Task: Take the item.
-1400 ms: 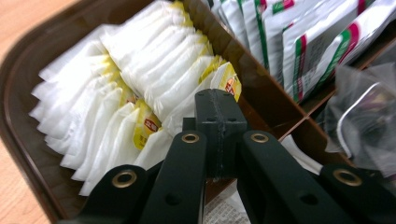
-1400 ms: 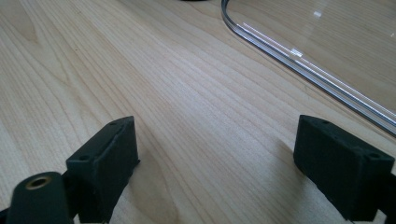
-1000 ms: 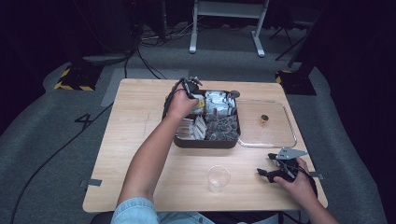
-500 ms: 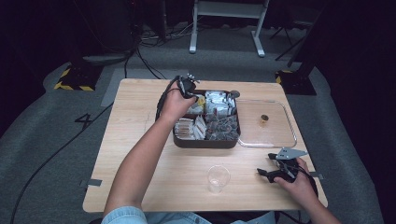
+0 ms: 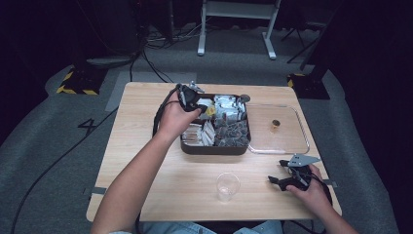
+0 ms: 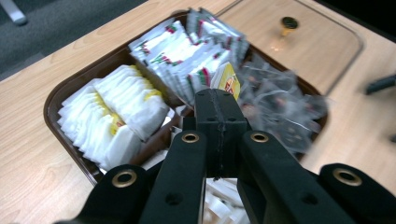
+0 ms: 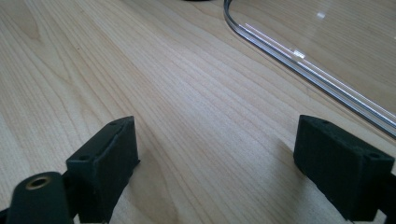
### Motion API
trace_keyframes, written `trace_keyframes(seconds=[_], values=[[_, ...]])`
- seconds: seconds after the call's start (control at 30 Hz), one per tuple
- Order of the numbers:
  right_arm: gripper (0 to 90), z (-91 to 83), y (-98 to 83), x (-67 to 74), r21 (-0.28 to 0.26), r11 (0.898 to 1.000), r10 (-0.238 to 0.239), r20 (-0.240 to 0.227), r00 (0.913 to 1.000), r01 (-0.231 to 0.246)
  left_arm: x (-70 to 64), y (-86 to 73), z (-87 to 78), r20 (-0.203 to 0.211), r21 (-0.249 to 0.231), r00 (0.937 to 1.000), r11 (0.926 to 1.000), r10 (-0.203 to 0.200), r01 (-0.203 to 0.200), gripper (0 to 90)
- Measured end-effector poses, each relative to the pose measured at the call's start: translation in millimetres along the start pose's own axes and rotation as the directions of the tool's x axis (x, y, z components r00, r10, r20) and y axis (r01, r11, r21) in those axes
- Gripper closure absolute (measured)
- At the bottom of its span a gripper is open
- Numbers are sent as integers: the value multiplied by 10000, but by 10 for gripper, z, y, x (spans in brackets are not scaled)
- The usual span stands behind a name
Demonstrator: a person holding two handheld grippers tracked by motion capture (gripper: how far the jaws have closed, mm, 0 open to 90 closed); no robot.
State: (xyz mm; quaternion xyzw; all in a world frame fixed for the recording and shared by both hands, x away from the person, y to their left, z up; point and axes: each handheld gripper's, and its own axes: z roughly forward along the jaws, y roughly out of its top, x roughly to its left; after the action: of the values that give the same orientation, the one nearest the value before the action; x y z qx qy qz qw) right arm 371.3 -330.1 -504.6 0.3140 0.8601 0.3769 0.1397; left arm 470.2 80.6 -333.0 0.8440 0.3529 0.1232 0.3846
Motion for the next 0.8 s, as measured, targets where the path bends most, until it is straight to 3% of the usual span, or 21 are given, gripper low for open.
trace_keyframes(seconds=[0.27, 0.37, 0.57, 0.8], values=[[137, 3, 3, -14, 7, 10000, -87, -119, 9999, 87, -198, -93, -251, 327, -457, 9985, 9980, 446, -431, 900], [137, 4, 4, -16, 3, 9999, -112, -126, 9999, 112, -296, -174, -349, 624, -594, 9949, 9954, 794, -757, 900], [137, 4, 4, -16, 4, 9999, -113, -127, 9999, 113, -398, -304, -454, 946, -834, 9896, 9914, 1083, -1005, 900], [137, 3, 4, -15, 11, 9999, -103, -133, 9999, 103, -591, -462, -584, 1560, -1470, 9766, 9811, 1483, -1255, 900]])
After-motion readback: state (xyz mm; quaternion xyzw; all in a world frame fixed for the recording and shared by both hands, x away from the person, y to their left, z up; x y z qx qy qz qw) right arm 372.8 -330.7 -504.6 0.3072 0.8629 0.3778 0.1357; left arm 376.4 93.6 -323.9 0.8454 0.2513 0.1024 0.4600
